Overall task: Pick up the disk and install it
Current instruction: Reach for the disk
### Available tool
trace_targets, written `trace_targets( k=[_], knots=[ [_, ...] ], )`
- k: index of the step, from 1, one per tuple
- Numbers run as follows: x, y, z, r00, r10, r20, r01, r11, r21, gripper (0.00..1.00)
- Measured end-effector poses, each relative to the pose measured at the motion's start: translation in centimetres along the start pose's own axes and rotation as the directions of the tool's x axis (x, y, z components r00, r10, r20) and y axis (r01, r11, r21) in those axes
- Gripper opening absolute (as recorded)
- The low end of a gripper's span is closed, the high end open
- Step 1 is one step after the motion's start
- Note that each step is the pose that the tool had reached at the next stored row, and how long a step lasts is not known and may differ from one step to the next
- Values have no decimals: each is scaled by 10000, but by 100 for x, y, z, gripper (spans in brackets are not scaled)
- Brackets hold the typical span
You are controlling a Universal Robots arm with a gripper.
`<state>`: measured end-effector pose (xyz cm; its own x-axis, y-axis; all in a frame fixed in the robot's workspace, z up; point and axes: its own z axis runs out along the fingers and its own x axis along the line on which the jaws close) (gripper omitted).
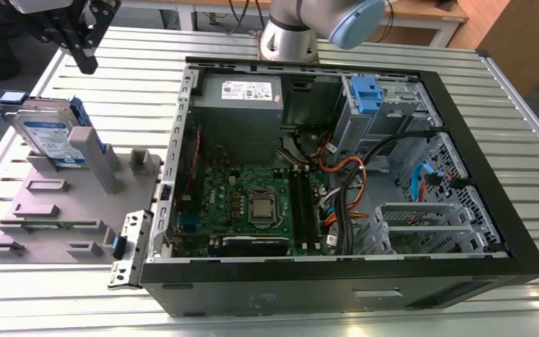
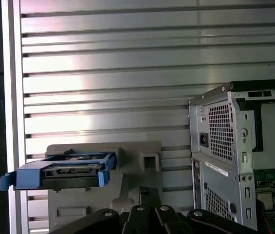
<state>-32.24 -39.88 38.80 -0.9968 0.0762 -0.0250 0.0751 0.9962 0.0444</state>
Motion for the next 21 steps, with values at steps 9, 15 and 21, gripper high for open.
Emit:
trace_targets(
  k=[9, 15, 21],
  knots=[
    [274, -16, 3, 10000, 0, -1, 0, 10000, 0, 11],
    [448, -26, 6, 10000, 0, 0, 0, 10000, 0, 11],
    [553, -33, 6, 10000, 0, -1, 0, 10000, 1, 11]
  ],
)
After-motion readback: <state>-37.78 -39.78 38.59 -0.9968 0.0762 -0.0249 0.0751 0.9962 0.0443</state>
